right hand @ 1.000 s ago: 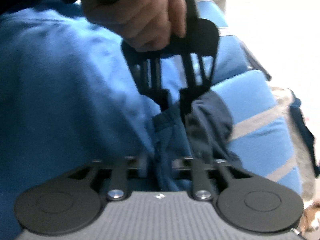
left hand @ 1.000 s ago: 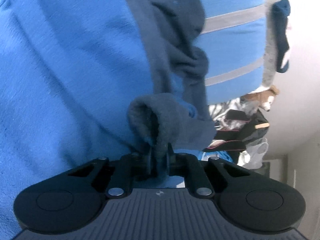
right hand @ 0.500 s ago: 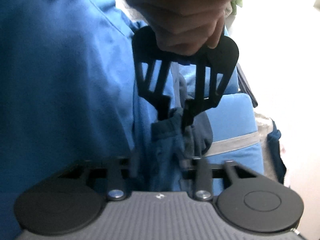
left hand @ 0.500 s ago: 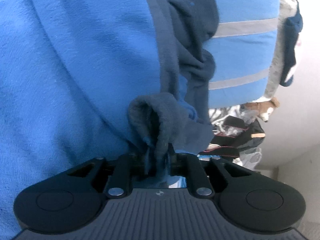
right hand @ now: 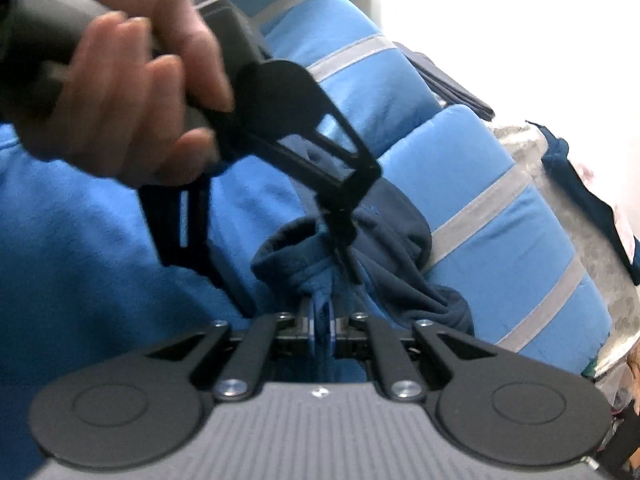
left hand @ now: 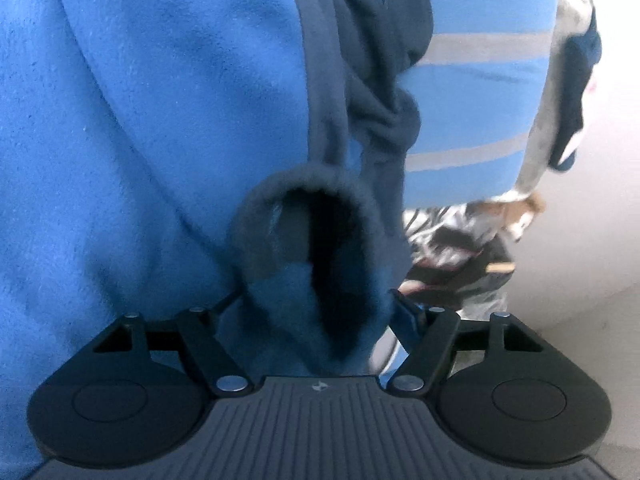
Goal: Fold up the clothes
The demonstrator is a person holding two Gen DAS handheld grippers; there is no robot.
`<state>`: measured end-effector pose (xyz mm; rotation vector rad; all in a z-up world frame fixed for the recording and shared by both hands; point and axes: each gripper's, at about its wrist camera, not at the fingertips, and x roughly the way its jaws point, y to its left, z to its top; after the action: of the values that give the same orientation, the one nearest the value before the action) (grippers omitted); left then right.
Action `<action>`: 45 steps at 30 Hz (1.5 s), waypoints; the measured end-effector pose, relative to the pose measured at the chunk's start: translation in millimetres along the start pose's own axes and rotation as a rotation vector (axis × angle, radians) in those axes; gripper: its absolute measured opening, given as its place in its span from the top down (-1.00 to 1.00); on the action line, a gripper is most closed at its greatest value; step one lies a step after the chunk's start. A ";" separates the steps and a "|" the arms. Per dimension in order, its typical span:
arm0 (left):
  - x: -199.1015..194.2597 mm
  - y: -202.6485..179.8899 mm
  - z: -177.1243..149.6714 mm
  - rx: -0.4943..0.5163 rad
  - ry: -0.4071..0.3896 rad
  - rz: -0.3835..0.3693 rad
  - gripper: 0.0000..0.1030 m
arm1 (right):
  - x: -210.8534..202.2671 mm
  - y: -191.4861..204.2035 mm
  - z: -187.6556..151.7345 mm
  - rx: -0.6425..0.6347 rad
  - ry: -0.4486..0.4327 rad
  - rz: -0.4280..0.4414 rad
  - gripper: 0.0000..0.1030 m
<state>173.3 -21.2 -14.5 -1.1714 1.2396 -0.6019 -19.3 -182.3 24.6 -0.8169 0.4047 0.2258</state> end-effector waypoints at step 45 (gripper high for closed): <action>-77.8 -234.9 -17.1 0.375 -0.188 -0.116 0.74 | 58.2 -164.2 -49.7 0.632 0.112 -0.388 -1.00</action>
<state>188.2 -40.3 232.3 -0.9618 0.8586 -0.7558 77.1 -326.4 77.2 -0.2716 0.3833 -0.3031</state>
